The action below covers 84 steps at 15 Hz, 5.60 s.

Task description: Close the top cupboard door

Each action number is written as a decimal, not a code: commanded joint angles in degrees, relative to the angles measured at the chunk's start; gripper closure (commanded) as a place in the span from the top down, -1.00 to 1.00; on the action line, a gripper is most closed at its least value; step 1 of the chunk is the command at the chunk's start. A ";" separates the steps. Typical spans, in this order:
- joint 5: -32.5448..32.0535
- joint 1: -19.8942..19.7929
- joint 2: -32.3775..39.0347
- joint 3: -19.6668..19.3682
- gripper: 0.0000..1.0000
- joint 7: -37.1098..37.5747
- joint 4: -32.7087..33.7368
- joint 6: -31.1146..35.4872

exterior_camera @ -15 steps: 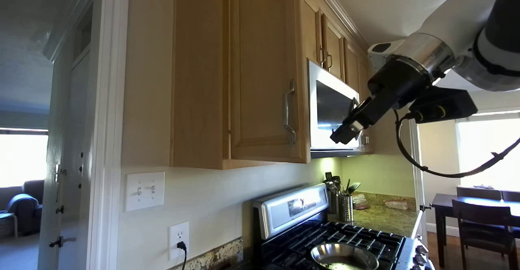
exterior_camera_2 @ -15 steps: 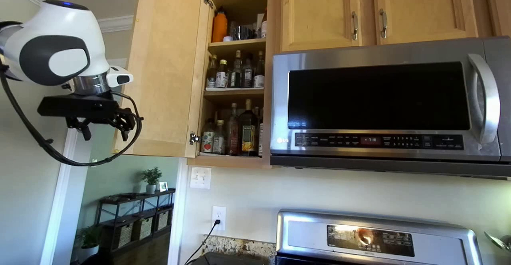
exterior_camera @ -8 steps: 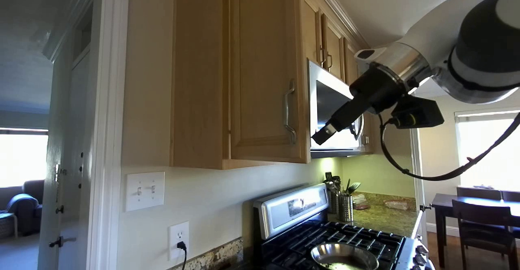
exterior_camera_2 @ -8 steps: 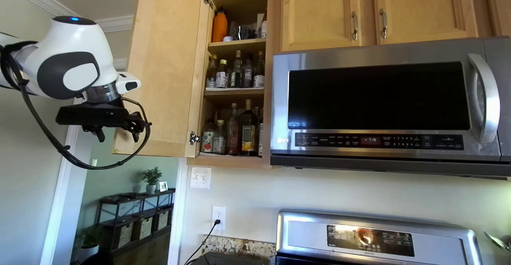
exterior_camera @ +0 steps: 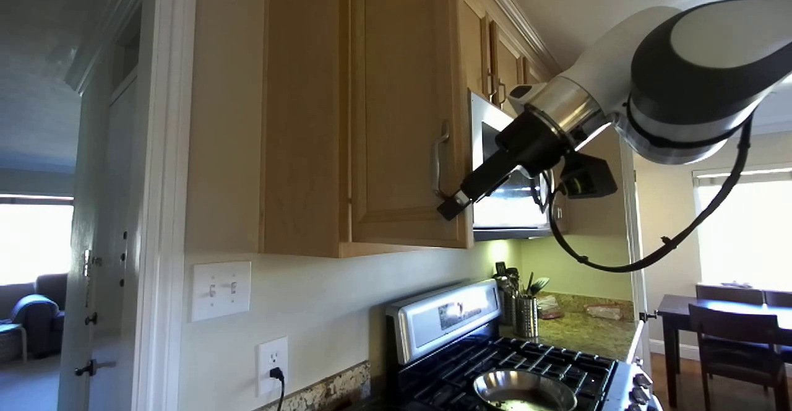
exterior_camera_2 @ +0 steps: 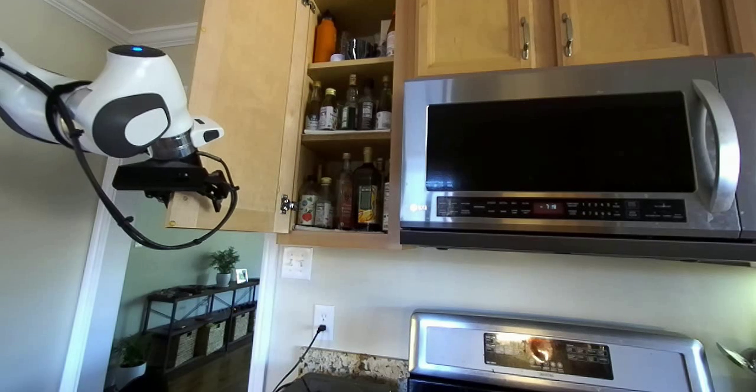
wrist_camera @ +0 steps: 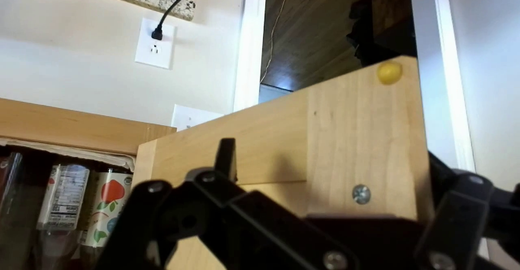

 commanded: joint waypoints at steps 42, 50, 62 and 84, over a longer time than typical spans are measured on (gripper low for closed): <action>-15.03 -12.12 0.43 -2.67 -0.96 -2.18 6.15 -30.81; -17.25 -15.66 2.03 -0.32 -0.95 7.16 8.40 -13.57; -20.19 -24.01 13.66 -3.89 -0.95 6.89 17.62 -4.96; -8.95 -24.51 42.18 -5.80 1.00 -0.10 53.53 -22.06</action>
